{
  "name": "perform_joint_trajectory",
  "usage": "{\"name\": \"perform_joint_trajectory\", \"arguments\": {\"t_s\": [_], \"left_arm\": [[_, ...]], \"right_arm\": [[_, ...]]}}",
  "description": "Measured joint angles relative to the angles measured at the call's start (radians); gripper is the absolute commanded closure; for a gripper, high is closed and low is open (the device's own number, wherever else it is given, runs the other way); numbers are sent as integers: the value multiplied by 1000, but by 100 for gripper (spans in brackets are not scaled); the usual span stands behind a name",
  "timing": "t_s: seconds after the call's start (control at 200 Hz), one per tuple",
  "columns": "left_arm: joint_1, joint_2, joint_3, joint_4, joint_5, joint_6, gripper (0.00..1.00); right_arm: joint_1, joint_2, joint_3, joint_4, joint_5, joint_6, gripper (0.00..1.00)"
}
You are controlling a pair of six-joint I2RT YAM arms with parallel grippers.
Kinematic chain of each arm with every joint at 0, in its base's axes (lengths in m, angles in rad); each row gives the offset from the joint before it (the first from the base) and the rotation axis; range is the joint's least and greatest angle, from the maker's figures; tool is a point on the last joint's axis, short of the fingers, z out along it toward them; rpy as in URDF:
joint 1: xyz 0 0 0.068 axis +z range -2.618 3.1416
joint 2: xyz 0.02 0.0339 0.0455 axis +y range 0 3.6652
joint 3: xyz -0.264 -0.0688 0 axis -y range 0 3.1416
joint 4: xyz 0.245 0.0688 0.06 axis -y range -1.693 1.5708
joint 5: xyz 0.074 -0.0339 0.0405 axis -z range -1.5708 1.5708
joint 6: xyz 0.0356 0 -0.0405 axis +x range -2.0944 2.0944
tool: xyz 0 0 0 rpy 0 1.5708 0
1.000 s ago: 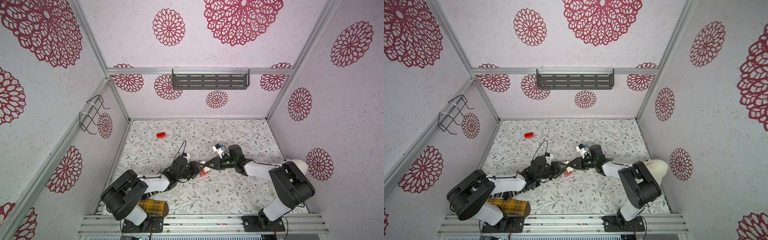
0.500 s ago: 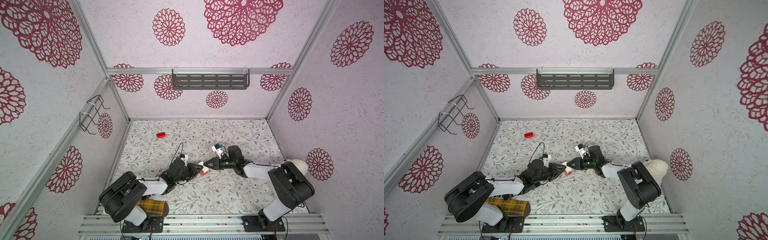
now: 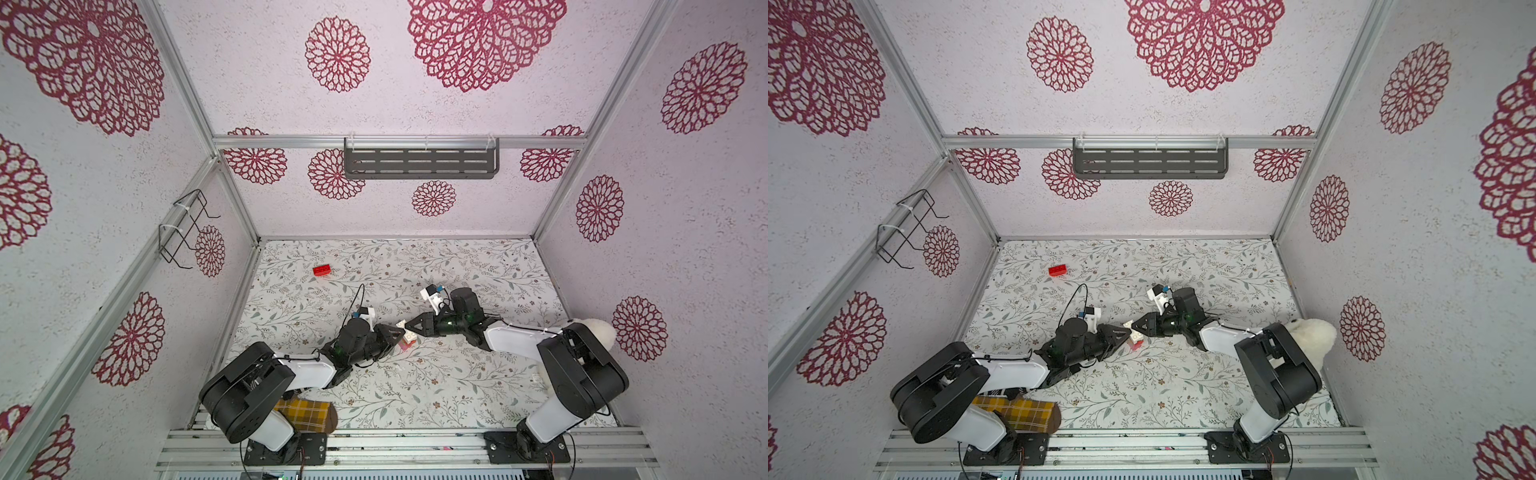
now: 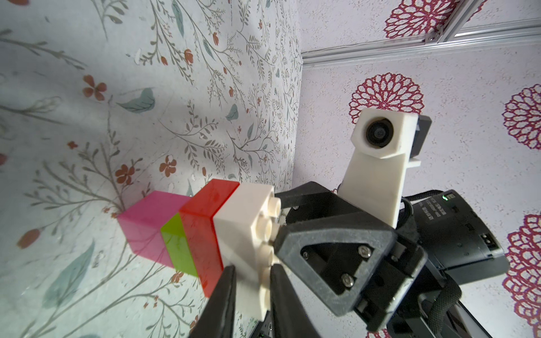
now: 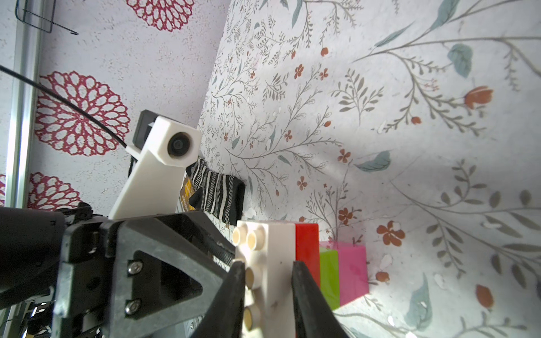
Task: Assemble an ice cream with lego
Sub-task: Adjust the lego brick from the lego brick.
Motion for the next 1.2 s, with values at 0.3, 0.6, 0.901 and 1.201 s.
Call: {"name": "perform_joint_trajectory", "arguments": {"t_s": [0.3, 0.6, 0.901, 1.201], "left_arm": [[0, -5, 5, -21, -3, -8, 70], [6, -78, 143, -393, -27, 124, 57], [35, -88, 238, -581, -25, 211, 51], [79, -188, 343, -752, -45, 292, 13]], "right_arm": [[4, 1, 16, -40, 6, -16, 60], [9, 1, 34, -94, 27, -13, 50], [-2, -2, 113, -127, 28, 3, 40], [-14, -76, 146, -123, 47, 23, 27]]}}
